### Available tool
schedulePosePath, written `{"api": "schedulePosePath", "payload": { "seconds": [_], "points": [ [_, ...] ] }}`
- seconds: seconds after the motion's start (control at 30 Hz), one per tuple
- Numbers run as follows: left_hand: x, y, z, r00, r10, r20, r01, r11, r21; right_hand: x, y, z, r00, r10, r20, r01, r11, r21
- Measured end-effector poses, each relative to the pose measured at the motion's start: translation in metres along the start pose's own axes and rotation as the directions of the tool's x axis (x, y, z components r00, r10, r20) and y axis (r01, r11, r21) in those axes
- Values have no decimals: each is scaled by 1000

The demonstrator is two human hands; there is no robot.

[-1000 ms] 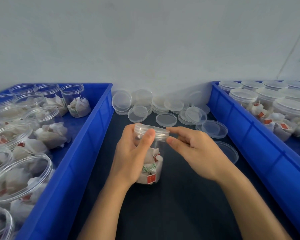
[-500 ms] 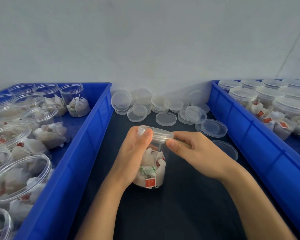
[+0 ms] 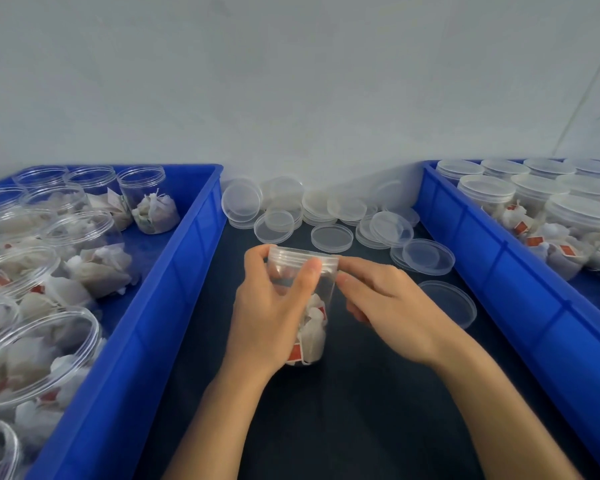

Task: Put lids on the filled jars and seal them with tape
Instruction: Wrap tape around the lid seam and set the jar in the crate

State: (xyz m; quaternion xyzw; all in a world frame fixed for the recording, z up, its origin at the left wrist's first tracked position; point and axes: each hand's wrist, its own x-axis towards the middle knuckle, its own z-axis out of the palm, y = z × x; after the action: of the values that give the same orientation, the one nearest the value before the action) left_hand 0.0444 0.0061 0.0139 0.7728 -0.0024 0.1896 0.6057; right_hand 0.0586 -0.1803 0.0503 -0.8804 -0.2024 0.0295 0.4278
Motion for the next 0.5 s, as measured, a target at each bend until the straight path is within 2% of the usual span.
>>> {"api": "schedulePosePath", "payload": {
  "seconds": [0.07,0.23,0.5],
  "points": [
    [2,-2,-4,999,-39,-5,38,997,-68,-1,1,1,1000,-11,0,11,999,40],
    [3,-1,-10,998,-52,37,55,995,-85,1,9,-4,995,12,-97,-12,1000,9],
    [5,-1,-10,992,-97,82,107,986,-127,4,17,-7,996,-25,-91,23,999,-31]
  ]
}}
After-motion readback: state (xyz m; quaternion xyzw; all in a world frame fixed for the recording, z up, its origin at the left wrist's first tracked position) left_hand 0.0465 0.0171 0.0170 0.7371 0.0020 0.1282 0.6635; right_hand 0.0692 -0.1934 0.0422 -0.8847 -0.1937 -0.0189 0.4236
